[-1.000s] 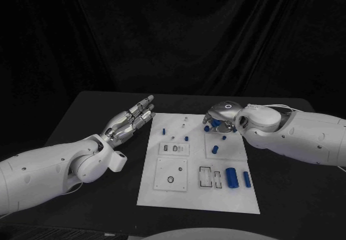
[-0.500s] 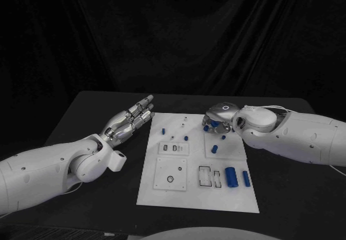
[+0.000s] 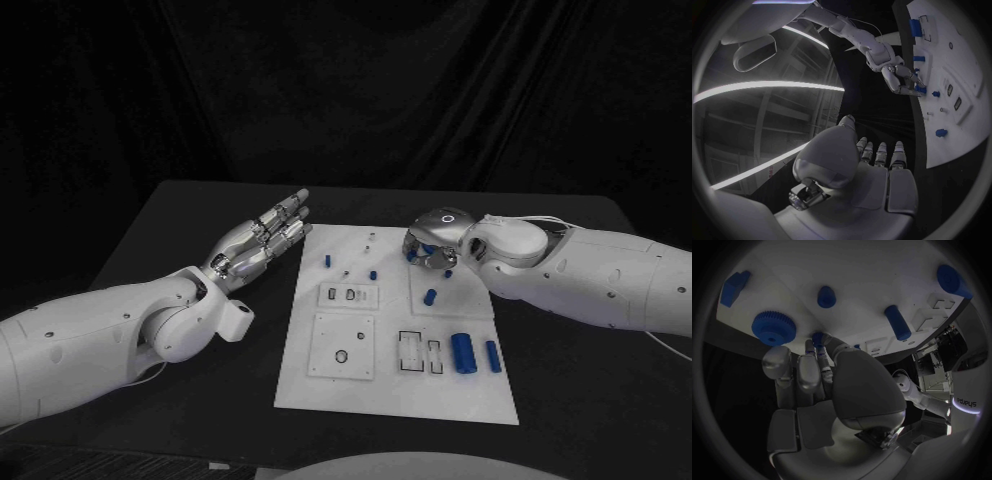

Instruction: Assemble the parts on the task board

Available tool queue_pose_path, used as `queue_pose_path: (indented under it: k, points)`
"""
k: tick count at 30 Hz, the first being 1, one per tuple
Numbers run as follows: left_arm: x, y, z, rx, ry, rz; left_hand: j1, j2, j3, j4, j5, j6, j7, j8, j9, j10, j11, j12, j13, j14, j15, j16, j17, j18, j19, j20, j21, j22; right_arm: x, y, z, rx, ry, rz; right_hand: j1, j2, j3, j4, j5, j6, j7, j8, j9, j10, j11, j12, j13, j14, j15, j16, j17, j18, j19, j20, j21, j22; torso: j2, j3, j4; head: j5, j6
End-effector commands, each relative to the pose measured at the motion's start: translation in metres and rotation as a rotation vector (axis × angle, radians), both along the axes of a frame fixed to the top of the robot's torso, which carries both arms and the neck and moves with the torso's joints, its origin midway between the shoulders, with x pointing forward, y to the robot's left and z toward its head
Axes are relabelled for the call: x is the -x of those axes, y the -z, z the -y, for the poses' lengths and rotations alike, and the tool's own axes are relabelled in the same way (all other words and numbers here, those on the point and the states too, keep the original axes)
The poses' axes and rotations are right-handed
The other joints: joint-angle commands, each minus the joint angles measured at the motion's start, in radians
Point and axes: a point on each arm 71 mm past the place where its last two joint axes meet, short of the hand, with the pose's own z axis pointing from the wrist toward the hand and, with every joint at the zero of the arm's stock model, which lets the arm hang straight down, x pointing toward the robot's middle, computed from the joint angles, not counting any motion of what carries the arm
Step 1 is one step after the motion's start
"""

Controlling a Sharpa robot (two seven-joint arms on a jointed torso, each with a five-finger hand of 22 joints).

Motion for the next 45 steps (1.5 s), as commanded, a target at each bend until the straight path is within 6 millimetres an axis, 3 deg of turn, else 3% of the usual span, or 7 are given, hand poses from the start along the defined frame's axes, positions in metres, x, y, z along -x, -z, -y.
queue_pose_path:
  k: [1, 5, 7, 14, 26, 38, 45]
  points:
    - [0.002, -0.005, 0.001, 0.061, 0.02, 0.051, 0.01, -0.002, 0.008, 0.001, 0.007, 0.001, 0.007, 0.0, 0.0, 0.0, 0.011, -0.003, -0.001, 0.001, 0.008, -0.004, -0.001, 0.015, -0.001, 0.009, -0.003, -0.001, 0.001, 0.0, -0.001, -0.017, -0.027, 0.024, 0.022, 0.003, 0.019, -0.007, -0.006, 0.025, 0.001, 0.009, 0.007, 0.03, -0.002, 0.001, 0.001, -0.002, -0.008, -0.004, 0.0, -0.018, 0.003, -0.008, 0.01, 0.012, -0.001, -0.0008, -0.0006, 0.0, 0.0]
    - [0.002, -0.005, 0.001, 0.059, 0.022, 0.047, 0.015, -0.002, 0.01, -0.001, 0.011, 0.001, 0.009, 0.0, 0.0, 0.0, 0.013, -0.003, -0.001, 0.001, 0.014, -0.004, -0.001, 0.016, -0.001, 0.011, -0.003, -0.001, 0.002, -0.002, 0.001, -0.035, -0.038, 0.044, 0.048, 0.011, 0.044, -0.025, -0.035, 0.061, 0.004, 0.02, 0.016, 0.077, -0.005, 0.003, 0.002, 0.002, -0.008, -0.004, -0.001, -0.022, 0.012, -0.009, 0.022, 0.033, -0.002, -0.0012, 0.0005, 0.003, 0.001]
    - [0.002, -0.005, 0.001, 0.058, 0.022, 0.045, 0.017, -0.002, 0.012, -0.001, 0.012, 0.001, 0.01, 0.0, 0.0, 0.0, 0.014, -0.003, -0.001, 0.001, 0.016, -0.004, -0.001, 0.016, -0.001, 0.012, -0.003, -0.001, 0.003, -0.003, 0.002, -0.046, -0.042, 0.056, 0.06, 0.015, 0.062, -0.035, -0.092, 0.075, 0.005, 0.02, 0.02, 0.1, -0.007, -0.002, 0.001, 0.003, -0.005, -0.006, -0.004, -0.023, 0.013, -0.007, 0.025, 0.041, -0.003, -0.0016, 0.0011, 0.004, 0.001]
    - [0.002, -0.004, -0.001, 0.052, 0.02, 0.039, 0.029, -0.003, 0.019, -0.007, 0.024, 0.001, 0.014, 0.0, 0.0, 0.0, 0.017, -0.003, -0.001, 0.001, 0.024, -0.004, -0.001, 0.016, -0.001, 0.019, -0.003, -0.001, 0.003, -0.017, 0.0, -0.083, -0.056, 0.106, 0.062, 0.01, 0.075, -0.041, -0.146, 0.095, 0.004, 0.02, 0.027, 0.128, -0.01, -0.005, 0.001, 0.006, -0.003, -0.008, -0.007, -0.026, 0.021, -0.004, 0.036, 0.062, -0.002, -0.0028, 0.0023, 0.005, 0.006]
    - [0.0, -0.003, 0.002, 0.049, 0.02, 0.041, 0.033, -0.004, 0.022, -0.01, 0.032, -0.002, 0.014, -0.001, -0.001, 0.0, 0.019, -0.003, -0.001, 0.001, 0.023, -0.004, -0.001, 0.016, -0.001, 0.02, -0.003, -0.001, -0.012, -0.042, -0.027, -0.102, -0.086, 0.169, 0.055, 0.001, 0.069, -0.038, -0.157, 0.096, 0.002, 0.016, 0.028, 0.131, -0.01, -0.007, 0.0, 0.006, -0.009, -0.011, -0.011, -0.027, 0.024, -0.007, 0.039, 0.07, 0.003, -0.0031, 0.0118, 0.004, 0.011]
    - [-0.002, -0.002, 0.004, 0.046, 0.015, 0.045, 0.037, -0.005, 0.026, -0.01, 0.034, -0.014, 0.011, -0.003, -0.002, 0.0, 0.02, -0.003, -0.001, 0.001, 0.005, -0.004, -0.001, 0.015, -0.001, 0.016, -0.003, -0.001, -0.033, -0.04, -0.053, -0.064, -0.091, 0.164, 0.04, -0.008, 0.062, -0.025, -0.158, 0.079, 0.0, -0.001, 0.025, 0.11, -0.01, -0.01, -0.002, 0.0, -0.012, -0.019, -0.02, -0.028, 0.022, -0.012, 0.038, 0.075, 0.016, -0.0057, 0.03, -0.008, 0.016]
    - [-0.002, -0.002, 0.005, 0.045, 0.017, 0.042, 0.038, -0.005, 0.027, -0.01, 0.035, -0.014, 0.01, -0.003, -0.002, 0.0, 0.02, -0.003, -0.001, 0.001, 0.003, -0.004, -0.001, 0.015, -0.001, 0.015, -0.003, -0.001, -0.037, -0.037, -0.054, -0.046, -0.08, 0.151, 0.036, -0.012, 0.06, -0.021, -0.158, 0.073, -0.002, -0.008, 0.023, 0.102, -0.011, -0.01, -0.002, -0.003, -0.012, -0.022, -0.025, -0.028, 0.02, -0.012, 0.036, 0.076, 0.02, -0.005, 0.0344, -0.011, 0.018]
